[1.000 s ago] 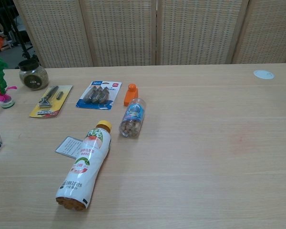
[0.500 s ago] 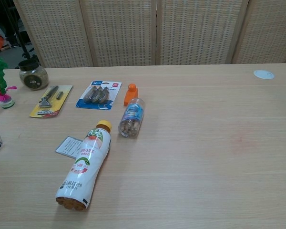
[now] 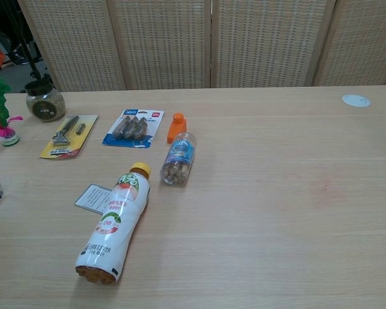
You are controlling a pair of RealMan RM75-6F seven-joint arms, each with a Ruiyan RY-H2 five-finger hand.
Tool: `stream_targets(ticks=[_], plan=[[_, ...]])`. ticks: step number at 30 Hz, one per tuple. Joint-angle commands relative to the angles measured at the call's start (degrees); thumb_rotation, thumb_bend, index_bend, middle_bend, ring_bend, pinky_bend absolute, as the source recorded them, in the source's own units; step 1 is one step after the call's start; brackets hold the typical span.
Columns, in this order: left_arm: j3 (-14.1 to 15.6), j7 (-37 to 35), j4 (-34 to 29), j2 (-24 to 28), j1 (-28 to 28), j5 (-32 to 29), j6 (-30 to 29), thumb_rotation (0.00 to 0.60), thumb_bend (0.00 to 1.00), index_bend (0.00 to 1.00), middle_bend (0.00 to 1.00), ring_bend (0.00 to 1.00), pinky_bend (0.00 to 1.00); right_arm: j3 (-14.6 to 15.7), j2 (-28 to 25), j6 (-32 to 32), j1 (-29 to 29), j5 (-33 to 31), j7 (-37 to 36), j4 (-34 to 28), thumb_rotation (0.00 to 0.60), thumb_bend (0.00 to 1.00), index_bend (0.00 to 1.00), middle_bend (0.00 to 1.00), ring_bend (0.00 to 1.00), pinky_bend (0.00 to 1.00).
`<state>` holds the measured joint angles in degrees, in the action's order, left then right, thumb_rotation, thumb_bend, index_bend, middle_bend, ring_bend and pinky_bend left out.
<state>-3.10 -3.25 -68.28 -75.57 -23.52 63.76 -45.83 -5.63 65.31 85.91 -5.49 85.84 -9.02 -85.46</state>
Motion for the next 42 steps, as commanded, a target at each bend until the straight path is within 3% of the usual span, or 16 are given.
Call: stream_targets(ticks=[1, 12, 20, 25, 28, 32, 42], plan=[[-0.03, 0.25, 0.12, -0.12, 0.01, -0.08, 0.03, 0.6, 0.41, 0.66, 1.0, 0.91, 0.93, 0.0, -0.04, -0.03, 0.01, -0.02, -0.14, 0.01, 0.6, 0.0, 0.0, 0.0, 0.0, 0.0], [-0.77, -0.89, -2.42, 1.52, 0.81, 1.4, -2.5, 0.6, 0.4, 0.66, 1.0, 0.91, 0.93, 0.03, -0.03, -0.12, -0.03, 0.0, -0.16, 0.02, 0.6, 0.0, 0.0, 0.0, 0.0, 0.0], [-2.03, -2.94, -15.04, 10.52, 1.95, 6.38, -8.5, 0.6, 0.4, 0.66, 1.0, 0.91, 0.93, 0.08, -0.16, -0.16, -0.01, 0.07, -0.48, -0.07, 0.6, 0.0, 0.0, 0.0, 0.0, 0.0], [-2.52, 0.19, -19.45, 12.23, 0.84, 6.71, -8.87, 0.6, 0.4, 0.66, 1.0, 0.91, 0.93, 0.13, -0.19, -0.1, 0.0, 0.18, -0.48, -0.1, 0.6, 0.0, 0.0, 0.0, 0.0, 0.0], [-2.99, 3.97, -21.53, 11.02, -1.33, 5.83, -7.26, 0.6, 0.4, 0.66, 1.0, 0.91, 0.93, 0.16, -0.21, -0.09, 0.03, 0.19, -0.49, -0.1, 0.6, 0.0, 0.0, 0.0, 0.0, 0.0], [-3.78, 11.79, -21.6, 7.03, -4.71, -0.61, -4.61, 0.6, 0.4, 0.66, 1.0, 0.91, 0.93, 0.04, -0.29, -0.31, 0.0, -0.14, -0.94, 0.06, 0.6, 0.0, 0.0, 0.0, 0.0, 0.0], [-3.36, 19.37, -19.3, 1.08, -7.52, -9.08, -4.23, 0.6, 0.39, 0.66, 1.0, 0.91, 0.93, -0.06, -0.42, -0.74, -0.17, -0.36, -1.72, 0.44, 0.6, 0.0, 0.0, 0.0, 0.0, 0.0]])
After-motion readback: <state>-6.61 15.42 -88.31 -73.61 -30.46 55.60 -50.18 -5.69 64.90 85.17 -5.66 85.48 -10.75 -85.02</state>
